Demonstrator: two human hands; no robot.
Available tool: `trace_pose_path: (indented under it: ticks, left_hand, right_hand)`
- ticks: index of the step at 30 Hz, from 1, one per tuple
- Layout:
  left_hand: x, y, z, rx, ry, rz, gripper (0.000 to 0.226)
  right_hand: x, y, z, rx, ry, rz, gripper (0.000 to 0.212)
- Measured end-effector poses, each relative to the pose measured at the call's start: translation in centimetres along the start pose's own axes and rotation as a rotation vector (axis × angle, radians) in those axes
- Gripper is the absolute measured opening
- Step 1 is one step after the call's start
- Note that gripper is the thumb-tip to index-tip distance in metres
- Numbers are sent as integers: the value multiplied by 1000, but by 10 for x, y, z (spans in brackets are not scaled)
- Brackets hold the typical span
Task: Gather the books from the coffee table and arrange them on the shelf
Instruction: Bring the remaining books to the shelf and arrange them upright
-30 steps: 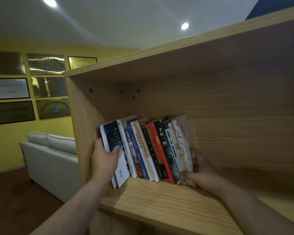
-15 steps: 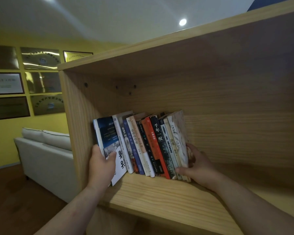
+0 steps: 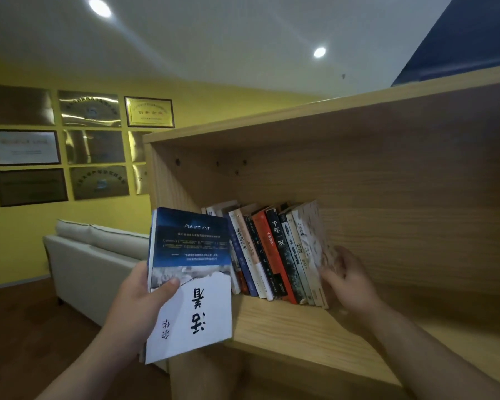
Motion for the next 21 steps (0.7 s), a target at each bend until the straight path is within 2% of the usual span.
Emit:
trace_pose_path:
  ticks: [1, 3, 5, 7, 8, 11, 14, 16, 18, 20, 21]
  left_hand:
    - [5, 1, 5, -8, 1, -62, 19]
    - [15, 7, 15, -88, 32, -202, 21]
    - [25, 18, 27, -228, 103, -342, 21]
    - [35, 31, 39, -342, 194, -445, 25]
    - [40, 38, 45, -365, 221, -488, 26]
    - [53, 55, 59, -355, 255, -553, 27]
    - [52, 65, 64, -361, 272, -512, 17]
    - [49, 64, 63, -300, 291, -371, 6]
    - [46, 60, 54, -105, 256, -203, 3]
    - [50, 62, 42, 125, 39, -164, 14]
    - [52, 67, 33, 210, -98, -215, 31]
  right_hand:
    - [8, -4, -13, 25, -49, 42, 44]
    - [22, -11, -40, 170, -190, 69, 49]
    - [39, -13, -67, 336, -340, -7, 59]
    - [53, -15, -86, 428, -392, -131, 63]
    - [58, -17, -89, 403, -389, -180, 58]
    - [70, -31, -95, 175, -294, -259, 19]
    - [78, -47, -85, 50, -131, -228, 13]
    - [80, -57, -71, -40, -36, -159, 13]
    - [80, -68, -54, -174, 55, -57, 19]
    - [78, -77, -35, -313, 160, 55, 22]
    - [76, -79, -25, -388, 223, 94, 23]
Point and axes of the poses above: each hand's wrist, its own x-axis away from the middle knuckle, its own y-axis out of the palm, z = x × y, the point moved 2 cm from there along -x, towards the middle knuckle, and after that the axes turned 5 degrees about x, right-handed, at the moved point
